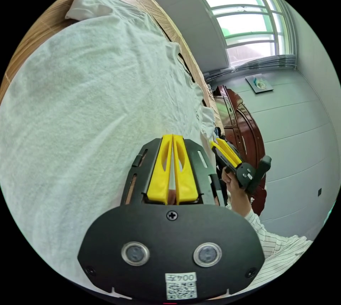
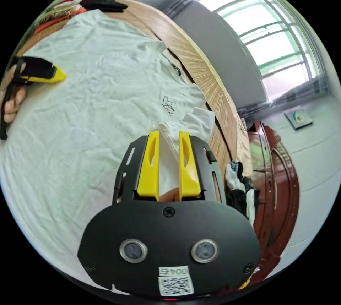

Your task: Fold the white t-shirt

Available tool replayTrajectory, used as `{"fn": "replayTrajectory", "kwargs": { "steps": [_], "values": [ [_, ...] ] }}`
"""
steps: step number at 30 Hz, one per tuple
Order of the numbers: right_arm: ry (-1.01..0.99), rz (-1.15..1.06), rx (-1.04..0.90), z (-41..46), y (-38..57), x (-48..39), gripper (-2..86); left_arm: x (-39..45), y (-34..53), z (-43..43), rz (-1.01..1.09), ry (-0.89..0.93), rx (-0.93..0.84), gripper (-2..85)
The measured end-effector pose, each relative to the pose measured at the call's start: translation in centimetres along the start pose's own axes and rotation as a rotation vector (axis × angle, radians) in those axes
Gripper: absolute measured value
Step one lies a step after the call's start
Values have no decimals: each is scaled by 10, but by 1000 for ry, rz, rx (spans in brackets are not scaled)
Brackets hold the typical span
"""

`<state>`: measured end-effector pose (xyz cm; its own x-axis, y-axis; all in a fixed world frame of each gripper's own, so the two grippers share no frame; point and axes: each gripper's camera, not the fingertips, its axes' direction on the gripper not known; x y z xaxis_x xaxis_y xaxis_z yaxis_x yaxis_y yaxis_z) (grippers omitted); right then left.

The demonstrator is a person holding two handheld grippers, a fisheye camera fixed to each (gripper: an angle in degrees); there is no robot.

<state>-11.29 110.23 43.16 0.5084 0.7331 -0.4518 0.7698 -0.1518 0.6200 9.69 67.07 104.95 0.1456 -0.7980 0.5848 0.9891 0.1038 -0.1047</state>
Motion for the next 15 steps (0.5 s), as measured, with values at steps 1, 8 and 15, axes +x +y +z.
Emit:
{"fn": "replayTrajectory", "kwargs": {
  "steps": [1, 8, 15],
  "values": [
    [59, -94, -13, 7, -16, -15, 81, 1, 4, 4, -1, 4, 1, 1],
    [12, -83, -84, 29, -66, -10, 40, 14, 27, 23, -2, 11, 2, 2],
    [-216, 169, 75, 13, -28, 27, 58, 30, 49, 37, 0, 14, 1, 2]
  ]
}}
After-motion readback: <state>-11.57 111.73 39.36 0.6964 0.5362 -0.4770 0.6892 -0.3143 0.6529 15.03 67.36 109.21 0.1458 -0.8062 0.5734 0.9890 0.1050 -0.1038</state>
